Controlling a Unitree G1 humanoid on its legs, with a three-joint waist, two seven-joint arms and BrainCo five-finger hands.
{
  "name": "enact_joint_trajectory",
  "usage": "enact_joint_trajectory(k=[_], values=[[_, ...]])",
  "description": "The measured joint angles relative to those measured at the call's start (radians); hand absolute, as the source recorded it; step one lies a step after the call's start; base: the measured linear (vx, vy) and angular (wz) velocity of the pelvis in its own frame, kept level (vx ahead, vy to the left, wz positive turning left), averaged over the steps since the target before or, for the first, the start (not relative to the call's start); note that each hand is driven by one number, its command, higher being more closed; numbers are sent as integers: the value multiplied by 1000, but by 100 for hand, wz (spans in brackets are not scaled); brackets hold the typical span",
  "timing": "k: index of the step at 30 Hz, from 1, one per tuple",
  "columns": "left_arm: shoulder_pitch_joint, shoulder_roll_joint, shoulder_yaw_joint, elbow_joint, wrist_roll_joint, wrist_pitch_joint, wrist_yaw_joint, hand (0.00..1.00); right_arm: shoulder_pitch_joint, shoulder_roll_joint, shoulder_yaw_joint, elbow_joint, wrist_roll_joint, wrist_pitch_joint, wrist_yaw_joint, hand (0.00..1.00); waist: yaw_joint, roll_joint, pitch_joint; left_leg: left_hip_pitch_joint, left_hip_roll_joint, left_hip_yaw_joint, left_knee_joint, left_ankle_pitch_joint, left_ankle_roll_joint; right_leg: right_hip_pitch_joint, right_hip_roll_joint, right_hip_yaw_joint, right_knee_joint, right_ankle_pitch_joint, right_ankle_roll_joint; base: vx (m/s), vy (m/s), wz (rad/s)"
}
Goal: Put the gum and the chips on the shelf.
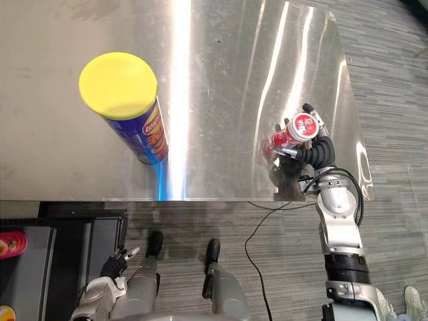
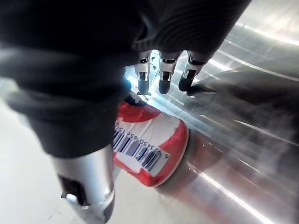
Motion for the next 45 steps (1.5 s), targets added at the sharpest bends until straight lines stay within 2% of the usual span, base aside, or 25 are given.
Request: enact_joint_trajectory(k=[7,8,28,39,43,45], values=[[-1,0,0,0,0,0,0,0,2,0,0,-1,0,-2,0,0,1,0,0,-1,1,1,0,0,-1,-1,1,0,0,0,0,0,0,0],[-1,0,0,0,0,0,0,0,2,0,0,-1,0,-2,0,100,2,0,0,-1,1,1,0,1,-1,-1,1,0,0,0,0,0,0,0],[-2,-1,0,0,1,0,1,0,6,1,-17,-1,-1,-4,-3,100,12,-1,-1,7,5,3,-1,2,-3,4,6,3,0,1,-1,0,0,0],[-2,-3,18,2,44,3,-1,0,8,1,-5,-19,1,29,1,100,18,-10,-9,39,7,-6,-20,17,0,30,6,1,2,1,-1,0,0,1],[10,-7,40,14,51,11,-3,0,5,-5,-5,-190,17,39,10,100,5,-9,-25,81,10,-16,-66,39,1,56,5,-8,-2,1,-1,3,-1,4],[41,-10,48,12,71,11,-5,0,5,-7,-6,-276,47,22,35,100,-8,-9,-78,84,8,-20,-70,40,2,63,3,-13,-11,1,-1,33,9,8]])
